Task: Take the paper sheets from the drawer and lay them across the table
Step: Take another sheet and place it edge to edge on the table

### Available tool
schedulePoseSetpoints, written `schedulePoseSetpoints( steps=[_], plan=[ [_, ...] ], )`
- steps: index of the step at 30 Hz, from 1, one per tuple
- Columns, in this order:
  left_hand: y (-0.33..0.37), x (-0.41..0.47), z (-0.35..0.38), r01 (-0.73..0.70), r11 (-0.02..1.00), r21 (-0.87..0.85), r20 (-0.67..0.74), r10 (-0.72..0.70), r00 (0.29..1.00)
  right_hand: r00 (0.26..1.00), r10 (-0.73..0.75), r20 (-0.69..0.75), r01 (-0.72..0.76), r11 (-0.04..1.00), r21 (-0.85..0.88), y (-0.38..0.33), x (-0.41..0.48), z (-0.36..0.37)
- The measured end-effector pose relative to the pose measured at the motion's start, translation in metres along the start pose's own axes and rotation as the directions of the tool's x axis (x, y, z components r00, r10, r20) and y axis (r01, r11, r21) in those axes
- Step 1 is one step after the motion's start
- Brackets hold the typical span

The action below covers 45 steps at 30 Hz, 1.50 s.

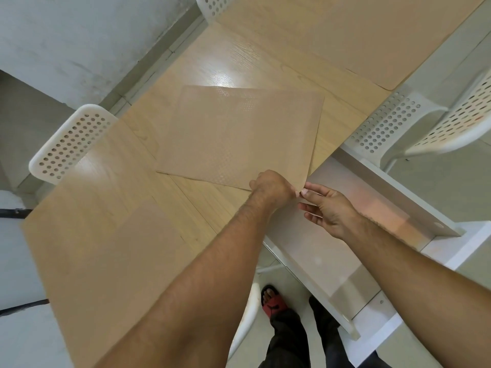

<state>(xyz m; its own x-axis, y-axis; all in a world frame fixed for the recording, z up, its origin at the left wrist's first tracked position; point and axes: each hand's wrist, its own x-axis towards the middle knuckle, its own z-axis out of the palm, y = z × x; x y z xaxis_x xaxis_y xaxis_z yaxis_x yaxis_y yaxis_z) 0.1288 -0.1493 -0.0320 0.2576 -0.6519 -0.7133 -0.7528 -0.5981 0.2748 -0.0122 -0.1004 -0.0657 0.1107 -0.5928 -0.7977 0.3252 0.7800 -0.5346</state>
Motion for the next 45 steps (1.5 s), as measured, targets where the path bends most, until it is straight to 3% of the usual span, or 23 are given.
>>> schedulePoseSetpoints(
  steps=[8, 15, 18, 20, 22, 24, 27, 31, 34, 37, 40, 42, 45],
  plan=[
    [-0.008, 0.0, 0.0, -0.05, 0.998, -0.031, -0.011, 0.05, 0.999, 1.0, -0.003, 0.02, 0.002, 1.0, 0.011, -0.001, -0.001, 0.002],
    [-0.016, -0.013, -0.01, -0.135, 0.972, -0.19, 0.007, 0.139, 0.99, 0.999, -0.006, 0.04, 0.004, 0.999, 0.045, 0.004, -0.002, 0.002],
    [-0.017, -0.014, -0.007, -0.157, 0.978, -0.135, -0.037, 0.153, 0.988, 0.999, -0.021, 0.039, 0.02, 1.0, 0.019, 0.005, -0.003, 0.0],
    [-0.018, -0.016, 0.0, -0.249, 0.968, 0.026, -0.123, 0.25, 0.96, 0.998, -0.064, -0.012, 0.064, 0.997, -0.034, 0.005, -0.005, -0.001],
    [-0.02, -0.024, 0.011, -0.385, 0.883, 0.269, -0.213, 0.444, 0.87, 0.981, -0.152, -0.124, 0.138, 0.984, -0.112, 0.003, -0.009, 0.0],
    [-0.024, -0.036, 0.023, -0.461, 0.777, 0.429, -0.337, 0.611, 0.716, 0.946, -0.246, -0.211, 0.218, 0.965, -0.145, -0.001, -0.013, 0.004],
    [-0.032, -0.048, 0.032, -0.505, 0.691, 0.517, -0.482, 0.722, 0.496, 0.961, -0.236, -0.145, 0.227, 0.971, -0.077, -0.017, -0.02, 0.011],
    [-0.041, -0.061, 0.036, -0.547, 0.595, 0.589, -0.467, 0.803, 0.37, 0.995, -0.097, 0.04, 0.094, 0.993, 0.075, -0.05, -0.02, 0.028],
    [-0.05, -0.067, 0.04, -0.594, 0.507, 0.624, -0.391, 0.861, 0.324, 0.997, -0.077, -0.031, 0.078, 0.996, 0.032, -0.065, -0.008, 0.04],
    [-0.057, -0.064, 0.035, -0.659, 0.521, 0.542, -0.34, 0.854, 0.394, 0.991, -0.09, -0.096, 0.086, 0.996, -0.037, -0.07, -0.001, 0.045],
    [-0.06, -0.051, 0.011, -0.641, 0.69, 0.336, -0.403, 0.721, 0.564, 0.989, -0.118, -0.086, 0.117, 0.993, -0.017, -0.068, -0.001, 0.045],
    [-0.066, -0.039, -0.016, -0.567, 0.797, 0.206, -0.497, 0.585, 0.641, 0.989, -0.135, -0.056, 0.135, 0.991, 0.005, -0.067, -0.003, 0.041],
    [-0.087, -0.025, -0.067, -0.33, 0.934, 0.138, -0.582, 0.346, 0.736, 0.989, -0.145, 0.039, 0.145, 0.989, 0.006, -0.064, -0.008, 0.032]
  ],
)
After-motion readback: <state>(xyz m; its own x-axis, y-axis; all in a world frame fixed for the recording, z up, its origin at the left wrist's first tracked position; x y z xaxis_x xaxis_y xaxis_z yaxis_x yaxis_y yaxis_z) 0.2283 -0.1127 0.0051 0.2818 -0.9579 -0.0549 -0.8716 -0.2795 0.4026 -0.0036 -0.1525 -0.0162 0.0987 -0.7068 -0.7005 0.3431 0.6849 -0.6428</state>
